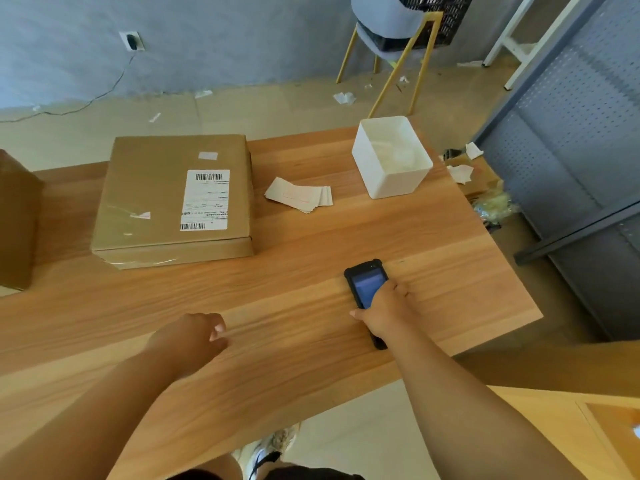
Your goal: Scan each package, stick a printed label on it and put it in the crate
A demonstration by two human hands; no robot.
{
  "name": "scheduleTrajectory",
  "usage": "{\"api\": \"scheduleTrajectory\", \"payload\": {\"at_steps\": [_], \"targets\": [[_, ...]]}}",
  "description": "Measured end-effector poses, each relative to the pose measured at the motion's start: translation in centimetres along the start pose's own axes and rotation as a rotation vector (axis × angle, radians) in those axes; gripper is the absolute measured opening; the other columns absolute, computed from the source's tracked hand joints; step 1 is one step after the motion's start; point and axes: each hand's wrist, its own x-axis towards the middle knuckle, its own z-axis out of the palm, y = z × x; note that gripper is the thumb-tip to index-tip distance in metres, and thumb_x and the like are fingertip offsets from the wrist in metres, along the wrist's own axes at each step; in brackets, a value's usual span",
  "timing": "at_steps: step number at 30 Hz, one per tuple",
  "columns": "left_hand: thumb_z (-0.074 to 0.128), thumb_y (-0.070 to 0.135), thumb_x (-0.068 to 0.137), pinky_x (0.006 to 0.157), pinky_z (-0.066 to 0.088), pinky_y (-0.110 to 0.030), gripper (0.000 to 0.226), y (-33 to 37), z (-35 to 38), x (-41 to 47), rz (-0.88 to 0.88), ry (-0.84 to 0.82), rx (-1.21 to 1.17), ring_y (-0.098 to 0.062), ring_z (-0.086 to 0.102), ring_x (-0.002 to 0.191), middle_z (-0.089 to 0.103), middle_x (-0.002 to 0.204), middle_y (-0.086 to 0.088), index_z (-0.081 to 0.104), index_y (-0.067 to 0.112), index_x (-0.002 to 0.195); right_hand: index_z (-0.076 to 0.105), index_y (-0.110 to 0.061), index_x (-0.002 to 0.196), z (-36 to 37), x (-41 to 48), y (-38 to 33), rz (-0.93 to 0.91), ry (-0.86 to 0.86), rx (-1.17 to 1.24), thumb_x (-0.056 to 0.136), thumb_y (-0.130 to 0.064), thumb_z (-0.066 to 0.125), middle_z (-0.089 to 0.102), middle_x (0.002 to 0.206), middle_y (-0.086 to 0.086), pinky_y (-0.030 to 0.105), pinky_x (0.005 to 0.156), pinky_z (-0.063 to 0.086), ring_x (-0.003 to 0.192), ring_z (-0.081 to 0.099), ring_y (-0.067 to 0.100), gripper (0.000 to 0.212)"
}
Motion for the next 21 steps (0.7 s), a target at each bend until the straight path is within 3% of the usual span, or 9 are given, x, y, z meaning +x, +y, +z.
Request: {"api": "scheduleTrajectory", "payload": {"at_steps": [3, 9, 12, 14, 18, 21], "targets": [[0.051, 0.049, 0.09, 0.07, 0.042, -0.022, 0.03, -0.2, -0.4, 0.1, 0.003, 0.015, -0.044, -0.006, 0.055, 0.086, 0.062, 0.108, 0.014, 0.055, 0.033, 0.115, 0.028, -0.007, 0.138, -0.2, 0.0, -0.6, 0.009, -0.02, 0.094, 0.06, -0.055, 0.082, 0.032, 0.138, 0.011, 0.042, 0.087, 0.05, 0.118, 0.045, 0.03, 0.106], [0.056, 0.047, 0.087, 0.076, 0.048, -0.027, 0.024, -2.2, -2.1, 0.3, -0.036, 0.09, -0.215, -0.008, 0.059, 0.089, 0.061, 0.097, 0.015, 0.058, 0.033, 0.107, 0.029, -0.007, 0.135, -0.8, -1.5, -4.7, -0.022, -0.035, 0.255, 0.053, -0.049, 0.087, 0.036, 0.13, 0.011, 0.038, 0.081, 0.049, 0.112, 0.047, 0.03, 0.109], [0.061, 0.036, 0.086, 0.081, 0.05, -0.031, 0.021, -3.6, -3.8, 0.6, -0.029, 0.225, -0.333, -0.01, 0.059, 0.088, 0.064, 0.101, 0.008, 0.061, 0.027, 0.106, 0.031, -0.007, 0.133, -2.4, -2.7, -7.6, -0.094, -0.032, 0.269, 0.054, -0.047, 0.088, 0.039, 0.124, 0.009, 0.034, 0.074, 0.047, 0.105, 0.051, 0.027, 0.105], [0.064, 0.032, 0.085, 0.079, 0.047, -0.03, 0.024, -4.4, -4.9, 1.0, 0.007, 0.39, -0.317, -0.014, 0.058, 0.094, 0.062, 0.104, 0.004, 0.063, 0.022, 0.107, 0.035, -0.012, 0.123, -3.8, -3.5, -9.4, -0.168, -0.035, 0.31, 0.056, -0.041, 0.089, 0.043, 0.114, 0.003, 0.034, 0.07, 0.048, 0.096, 0.052, 0.023, 0.091], [0.067, 0.03, 0.083, 0.089, 0.042, -0.042, 0.036, -5.7, -7.2, 2.1, -0.009, 0.636, -0.226, -0.027, 0.037, 0.115, 0.053, 0.119, -0.005, 0.061, 0.016, 0.117, 0.038, -0.02, 0.108, -7.0, -5.1, -12.7, -0.359, 0.011, 0.235, 0.057, -0.036, 0.087, 0.05, 0.101, -0.003, 0.039, 0.072, 0.052, 0.089, 0.056, 0.02, 0.073], [0.062, 0.034, 0.086, 0.104, 0.034, -0.044, 0.052, -6.9, -8.3, 3.5, -0.022, 0.599, -0.129, -0.028, 0.021, 0.131, 0.037, 0.143, -0.003, 0.047, 0.017, 0.133, 0.039, -0.022, 0.111, -9.4, -6.2, -15.1, -0.474, 0.027, 0.069, 0.056, -0.035, 0.086, 0.053, 0.1, -0.003, 0.041, 0.072, 0.053, 0.087, 0.057, 0.02, 0.074]]}}
